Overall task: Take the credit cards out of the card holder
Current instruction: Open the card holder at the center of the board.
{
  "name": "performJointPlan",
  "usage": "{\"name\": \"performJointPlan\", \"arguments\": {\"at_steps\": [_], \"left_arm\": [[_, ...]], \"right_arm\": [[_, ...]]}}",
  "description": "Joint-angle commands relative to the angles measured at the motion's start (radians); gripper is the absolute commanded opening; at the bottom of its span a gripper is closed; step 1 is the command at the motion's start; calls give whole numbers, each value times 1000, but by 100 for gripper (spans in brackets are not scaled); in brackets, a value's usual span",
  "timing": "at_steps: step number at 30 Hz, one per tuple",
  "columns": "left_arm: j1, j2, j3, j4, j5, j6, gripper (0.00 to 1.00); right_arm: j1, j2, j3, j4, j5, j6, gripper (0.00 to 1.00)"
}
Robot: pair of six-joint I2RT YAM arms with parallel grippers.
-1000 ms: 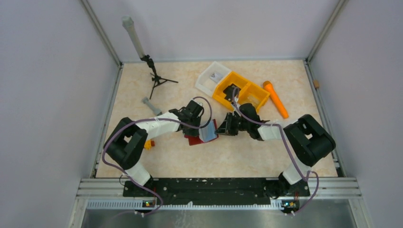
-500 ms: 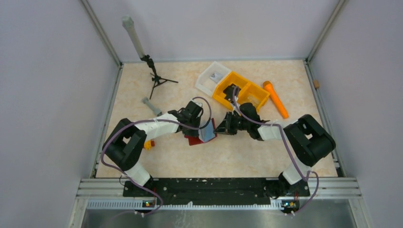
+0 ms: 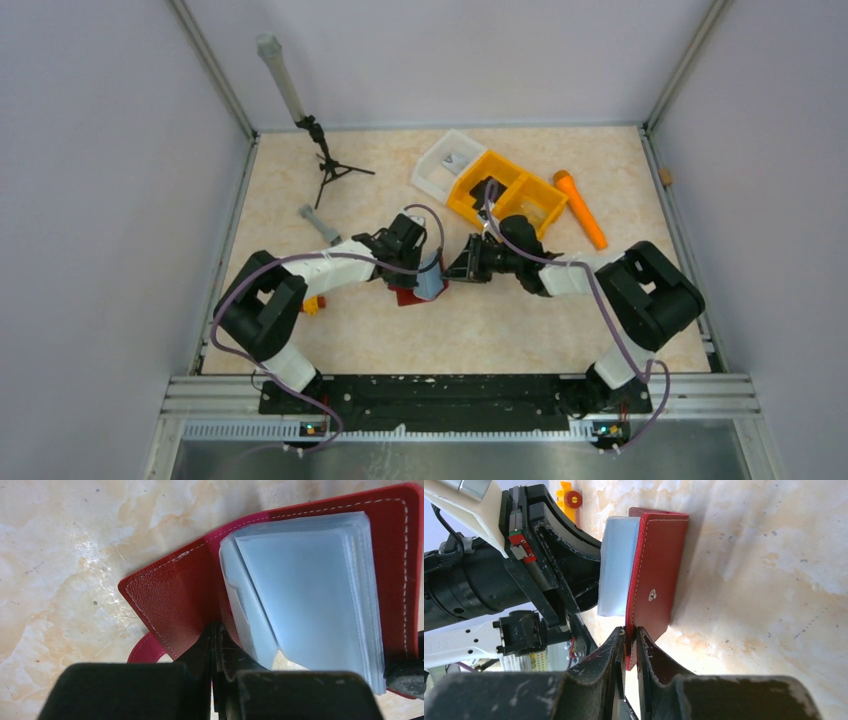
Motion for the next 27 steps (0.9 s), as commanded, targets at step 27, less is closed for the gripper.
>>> {"name": "performJointPlan", "arguments": {"at_steps": [27], "left_arm": [[-6, -8, -59, 11, 26, -9, 0]], "right_arm": [[79, 27, 150, -177, 102, -115, 27]]}}
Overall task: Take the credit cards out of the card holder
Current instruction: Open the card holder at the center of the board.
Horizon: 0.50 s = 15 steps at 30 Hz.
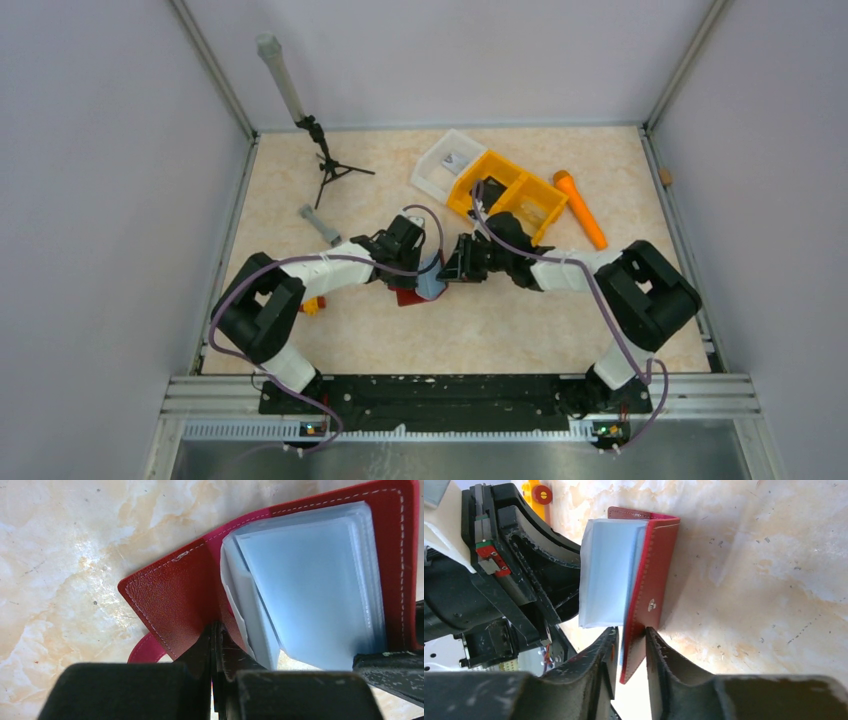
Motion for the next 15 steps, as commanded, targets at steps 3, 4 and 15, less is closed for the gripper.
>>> {"name": "performJointPlan", "arguments": {"at_steps": [3, 4, 15], "left_arm": [[-6, 13, -34, -18, 24, -7, 0], [-6, 15, -33, -19, 25, -7, 0], [-6, 11, -34, -16, 32, -9, 0]], "right_arm": [[20, 13, 31, 82, -21, 9, 30], [21, 9, 26, 102, -30, 20, 34], [28, 12, 38, 94, -34, 18, 31]]}}
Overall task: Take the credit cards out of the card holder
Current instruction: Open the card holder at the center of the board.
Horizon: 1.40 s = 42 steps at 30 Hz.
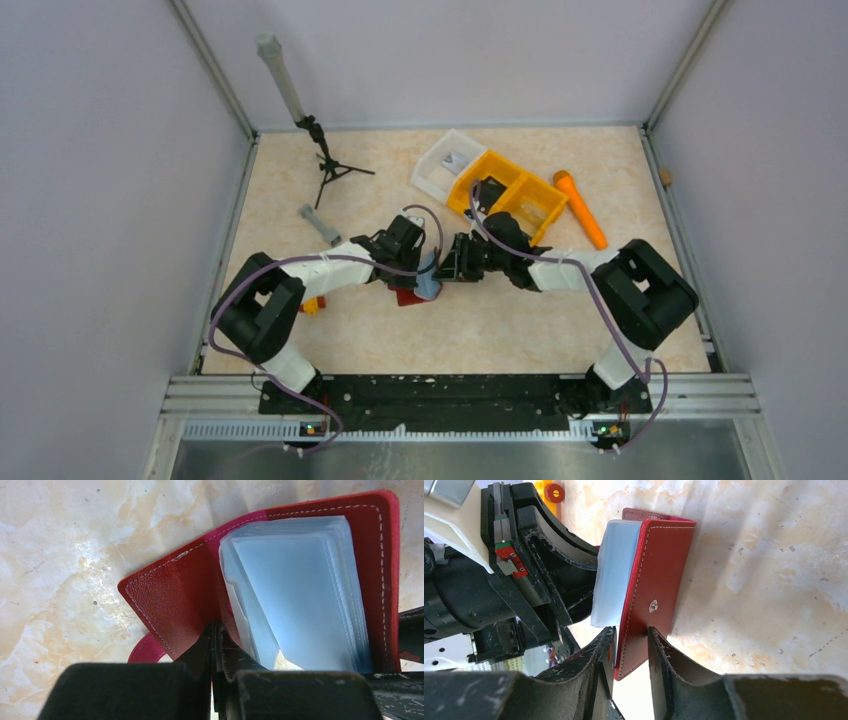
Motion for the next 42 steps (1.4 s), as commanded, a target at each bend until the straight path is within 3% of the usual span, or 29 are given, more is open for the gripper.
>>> {"name": "performJointPlan", "arguments": {"at_steps": [1, 8, 10, 18, 19, 21, 30, 32, 39, 42], "left_arm": [[-6, 11, -34, -18, 31, -9, 0], [-6, 6, -34, -18, 35, -9, 0], [-6, 7, -34, -18, 36, -10, 0], [-6, -1, -35, -18, 36, -10, 0], [-6, -2, -36, -18, 36, -10, 0], [-6, -7, -36, -18, 35, -10, 0], [-7, -70, -21, -41, 36, -9, 0], [-8, -80, -20, -32, 53, -9, 0], [-12, -96, -13, -19, 79, -7, 0], [-12, -104, -10, -23, 72, -3, 0]], "right_arm": [[15, -3, 29, 63, -19, 8, 31], [15, 2, 17, 100, -37, 26, 29], [16, 4, 15, 102, -39, 28, 22], [18, 25, 37, 34, -11, -3, 13], [19, 32, 42, 24, -9, -8, 15], [24, 31, 52, -9, 12, -21, 30], [24, -19, 42, -77, 74, -64, 57], [24, -15, 35, -53, 63, -51, 69], [24, -7, 8, 32, 25, -7, 63], [24, -19, -6, 59, 20, 5, 68]]}}
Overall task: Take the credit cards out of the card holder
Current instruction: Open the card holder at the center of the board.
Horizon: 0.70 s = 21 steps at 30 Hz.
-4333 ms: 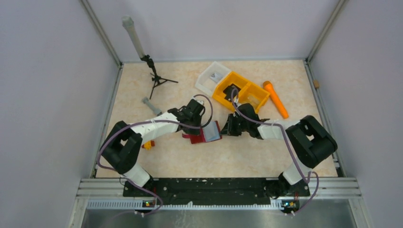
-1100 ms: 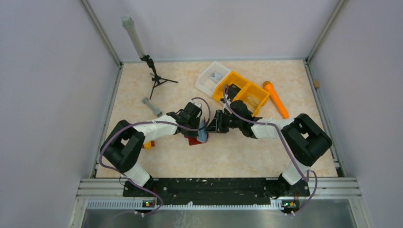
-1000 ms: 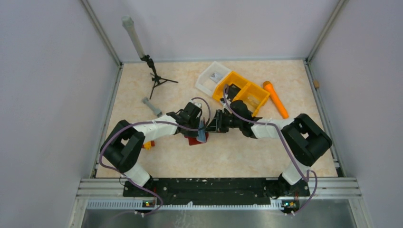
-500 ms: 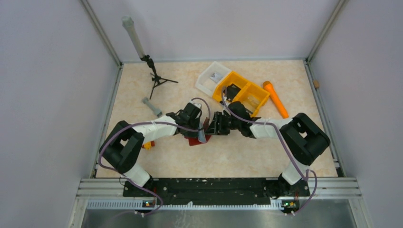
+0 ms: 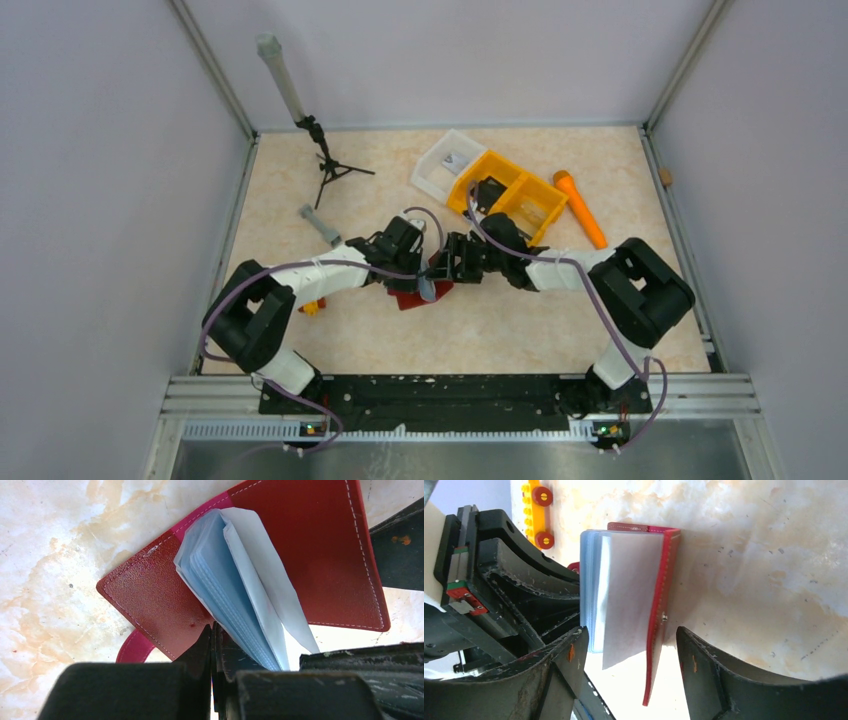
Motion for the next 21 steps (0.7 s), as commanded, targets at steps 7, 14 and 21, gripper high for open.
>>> {"name": "performJointPlan", "arguments": {"at_steps": [7, 14, 21], "left_arm": [[-3, -48, 8, 10, 3, -2, 0], [-3, -36, 7, 36, 24, -2, 0], [-3, -34, 8, 55, 42, -2, 0]], "right_arm": [[13, -26, 5, 59, -43, 4, 72], [17, -16, -5, 55, -39, -1, 81], [19, 1, -11, 58, -39, -1, 72]]}}
